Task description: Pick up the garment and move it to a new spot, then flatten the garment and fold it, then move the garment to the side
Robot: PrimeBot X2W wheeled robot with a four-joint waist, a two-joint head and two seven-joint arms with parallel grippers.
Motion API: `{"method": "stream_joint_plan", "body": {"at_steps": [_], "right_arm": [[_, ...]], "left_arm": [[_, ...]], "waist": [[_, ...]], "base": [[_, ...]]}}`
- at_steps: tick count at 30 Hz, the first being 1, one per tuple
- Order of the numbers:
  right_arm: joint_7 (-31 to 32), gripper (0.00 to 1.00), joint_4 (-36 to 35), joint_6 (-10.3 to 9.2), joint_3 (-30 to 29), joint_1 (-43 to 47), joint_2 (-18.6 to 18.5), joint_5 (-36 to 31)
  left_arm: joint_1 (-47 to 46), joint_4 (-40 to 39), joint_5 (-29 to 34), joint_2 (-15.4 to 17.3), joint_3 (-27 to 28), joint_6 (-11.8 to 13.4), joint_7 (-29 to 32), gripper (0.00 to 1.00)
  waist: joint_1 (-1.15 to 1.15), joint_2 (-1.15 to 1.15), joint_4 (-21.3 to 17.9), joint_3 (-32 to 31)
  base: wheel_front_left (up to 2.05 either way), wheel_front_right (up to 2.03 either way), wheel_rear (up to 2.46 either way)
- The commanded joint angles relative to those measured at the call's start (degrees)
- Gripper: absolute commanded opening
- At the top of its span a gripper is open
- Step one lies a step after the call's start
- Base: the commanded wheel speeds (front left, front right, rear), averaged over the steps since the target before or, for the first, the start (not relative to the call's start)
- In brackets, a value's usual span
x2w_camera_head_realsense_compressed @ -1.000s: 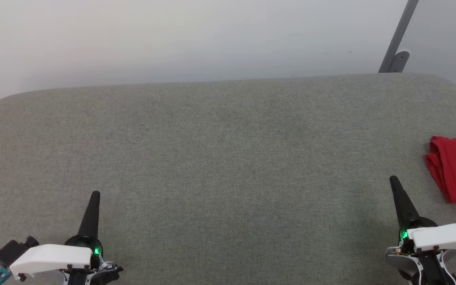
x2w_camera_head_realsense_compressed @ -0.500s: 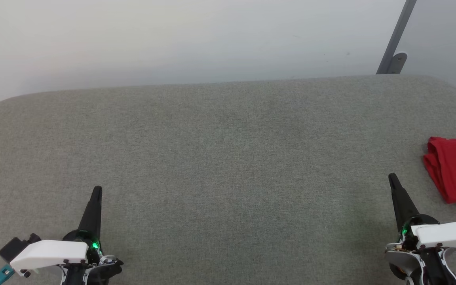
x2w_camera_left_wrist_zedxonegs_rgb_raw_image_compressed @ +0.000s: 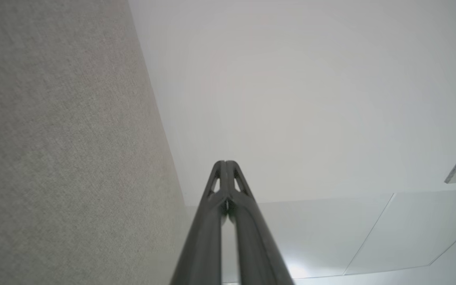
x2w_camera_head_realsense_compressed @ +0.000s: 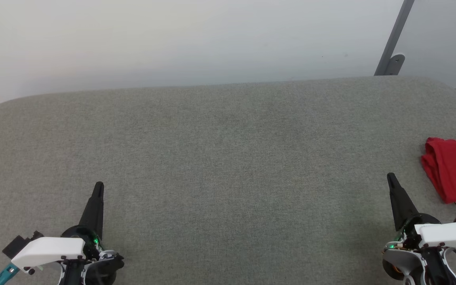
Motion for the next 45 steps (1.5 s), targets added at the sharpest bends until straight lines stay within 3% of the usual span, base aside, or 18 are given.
{"method": "stream_joint_plan", "body": {"at_steps": [1,45], "right_arm": [[0.3,0.00,0.3,-0.01,-0.1,-0.8,0.3,1.2],[0.5,0.00,0.5,-0.01,-0.1,-0.8,0.3,2.9]], "left_arm": [[-0.7,0.2,-1.1,0.0,0.2,0.1,0.5,0.00],[-1.2,0.4,-2.1,-0.7,1.0,0.1,1.5,0.00]], "waist": [[0.00,0.00,0.0,0.0],[0.00,0.00,-0.1,-0.2]], "base": [[0.00,0.00,0.00],[0.00,0.00,0.00]]}}
